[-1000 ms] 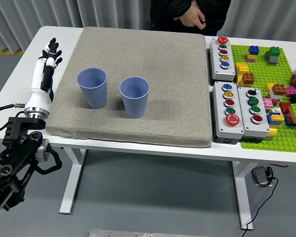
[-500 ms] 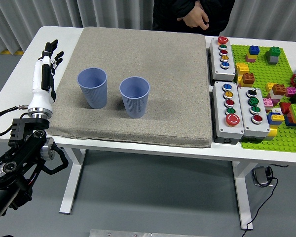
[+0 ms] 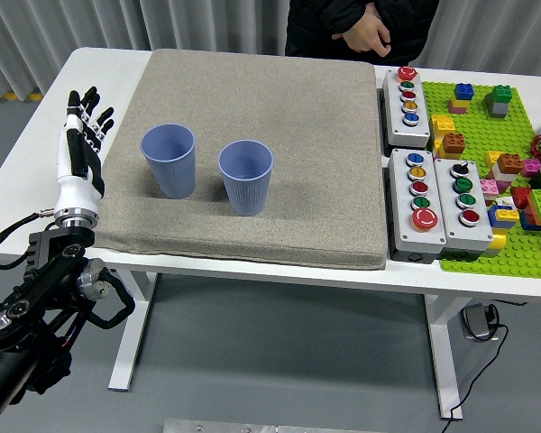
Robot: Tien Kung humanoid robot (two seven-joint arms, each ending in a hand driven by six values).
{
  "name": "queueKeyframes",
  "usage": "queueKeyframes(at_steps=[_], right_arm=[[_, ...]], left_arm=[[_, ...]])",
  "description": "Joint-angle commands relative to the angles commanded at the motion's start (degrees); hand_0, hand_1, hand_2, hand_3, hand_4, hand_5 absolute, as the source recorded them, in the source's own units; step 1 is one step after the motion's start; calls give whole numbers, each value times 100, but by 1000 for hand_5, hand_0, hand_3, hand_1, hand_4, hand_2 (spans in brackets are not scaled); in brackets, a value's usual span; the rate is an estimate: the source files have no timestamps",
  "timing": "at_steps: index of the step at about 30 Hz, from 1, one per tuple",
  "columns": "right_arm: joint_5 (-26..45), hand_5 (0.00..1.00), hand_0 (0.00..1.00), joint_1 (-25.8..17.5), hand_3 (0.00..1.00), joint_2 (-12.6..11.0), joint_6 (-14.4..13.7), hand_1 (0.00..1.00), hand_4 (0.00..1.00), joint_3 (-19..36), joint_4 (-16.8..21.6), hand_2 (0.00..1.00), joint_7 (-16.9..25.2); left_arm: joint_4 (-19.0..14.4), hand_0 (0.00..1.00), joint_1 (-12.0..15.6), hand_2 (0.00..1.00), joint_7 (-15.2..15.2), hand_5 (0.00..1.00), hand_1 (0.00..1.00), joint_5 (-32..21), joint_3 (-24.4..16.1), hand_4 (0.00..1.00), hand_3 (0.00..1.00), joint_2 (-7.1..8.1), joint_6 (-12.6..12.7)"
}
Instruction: Pick cup pour cup place
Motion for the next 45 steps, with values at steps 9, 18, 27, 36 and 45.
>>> queueKeyframes(at_steps=[9,18,27,36,45], right_arm=[[-30,392,702,-38,603,3,7,692,51,14,1,636,-1],[-11,392,702,-23,604,-3,3,692,51,10,-5,637,12],[6,393,702,-1,604,-8,1,692,52,5,-7,638,15],[16,392,701,9,603,-11,-6,692,51,13,-10,638,24],[32,390,701,33,603,-13,-9,693,50,4,-9,638,17]], left_arm=[[-9,826,40,927,-19,998,835,-70,60,752,876,-3,-25],[-22,846,30,924,2,998,878,-47,49,752,871,-2,-36],[-22,887,12,929,40,998,927,-11,21,765,869,6,-61],[-24,836,10,924,118,998,800,60,4,770,874,9,-78],[-28,845,-16,941,124,998,911,101,-12,769,877,15,-100]])
